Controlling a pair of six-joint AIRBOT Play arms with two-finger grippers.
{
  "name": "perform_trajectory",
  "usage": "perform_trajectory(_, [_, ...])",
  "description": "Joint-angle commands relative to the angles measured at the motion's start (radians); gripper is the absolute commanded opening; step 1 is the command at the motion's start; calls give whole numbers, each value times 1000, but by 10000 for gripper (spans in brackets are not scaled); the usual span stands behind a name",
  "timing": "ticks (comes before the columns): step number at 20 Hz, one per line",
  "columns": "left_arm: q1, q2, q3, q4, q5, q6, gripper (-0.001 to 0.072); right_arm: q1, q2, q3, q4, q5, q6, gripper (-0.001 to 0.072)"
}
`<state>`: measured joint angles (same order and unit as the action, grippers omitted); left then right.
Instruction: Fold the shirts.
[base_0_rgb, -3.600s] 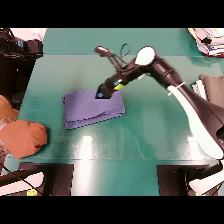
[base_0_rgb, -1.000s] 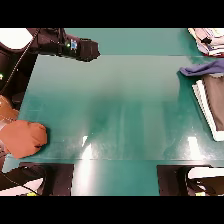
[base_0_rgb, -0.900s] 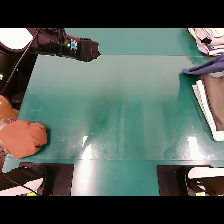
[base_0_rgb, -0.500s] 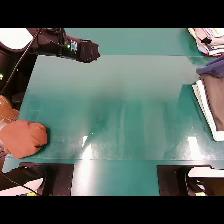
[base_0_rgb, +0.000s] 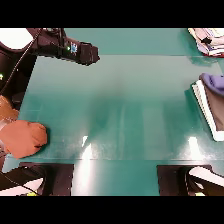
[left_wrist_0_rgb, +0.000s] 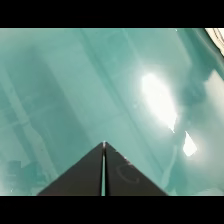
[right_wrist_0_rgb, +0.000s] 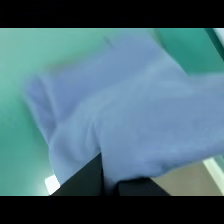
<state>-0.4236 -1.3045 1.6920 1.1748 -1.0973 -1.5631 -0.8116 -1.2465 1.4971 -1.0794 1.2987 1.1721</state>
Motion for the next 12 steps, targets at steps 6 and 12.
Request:
perform_trajectory(6, [-1, 0, 0, 0, -4, 1, 28, -123, 134, -288, -295, 37, 20, 587])
perform_trajectory(12, [-1, 0, 0, 0, -4, 0, 29, 31, 134, -176, 22, -2, 43, 592])
